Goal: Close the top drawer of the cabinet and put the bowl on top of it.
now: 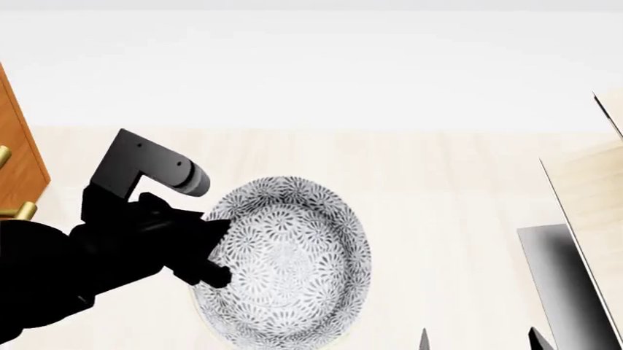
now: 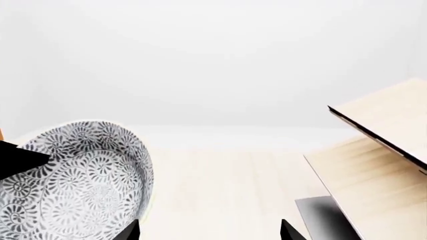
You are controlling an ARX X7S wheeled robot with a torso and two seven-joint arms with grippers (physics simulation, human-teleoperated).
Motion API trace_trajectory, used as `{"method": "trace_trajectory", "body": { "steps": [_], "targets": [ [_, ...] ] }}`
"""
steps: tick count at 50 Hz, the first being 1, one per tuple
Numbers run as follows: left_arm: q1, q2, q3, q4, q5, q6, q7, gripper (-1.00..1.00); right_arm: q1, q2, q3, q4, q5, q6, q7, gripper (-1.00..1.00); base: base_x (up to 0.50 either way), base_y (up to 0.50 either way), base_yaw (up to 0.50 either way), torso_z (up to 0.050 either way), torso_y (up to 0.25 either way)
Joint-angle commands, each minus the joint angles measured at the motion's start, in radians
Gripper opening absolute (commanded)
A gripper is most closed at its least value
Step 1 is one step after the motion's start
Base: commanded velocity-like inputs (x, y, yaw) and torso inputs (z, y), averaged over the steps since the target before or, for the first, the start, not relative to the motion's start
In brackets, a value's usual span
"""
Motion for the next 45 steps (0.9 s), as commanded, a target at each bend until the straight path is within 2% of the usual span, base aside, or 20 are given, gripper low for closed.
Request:
{"method": "trace_trajectory", "body": {
  "steps": [1, 34, 45],
  "targets": [
    [-0.022, -0.023, -0.076, 0.055, -0.053, -0.036, -0.045, -1.00, -0.007, 0.009, 0.002, -0.016, 0.001, 0.002, 0.007, 1.00, 0.00, 0.00, 0.00, 0.000, 0.000],
    [-0.100, -0.069, -0.215, 0.125, -0.108, -0.081, -0.163, -1.00, -0.026, 0.014, 0.006, -0.019, -0.004, -0.021, 0.007, 1.00, 0.00, 0.00, 0.00, 0.000, 0.000],
    [-0.164, -0.081, -0.261, 0.135, -0.137, -0.125, -0.204, -1.00, -0.028, 0.024, 0.013, -0.030, 0.004, -0.017, 0.015, 1.00, 0.00, 0.00, 0.00, 0.000, 0.000]
  ]
}}
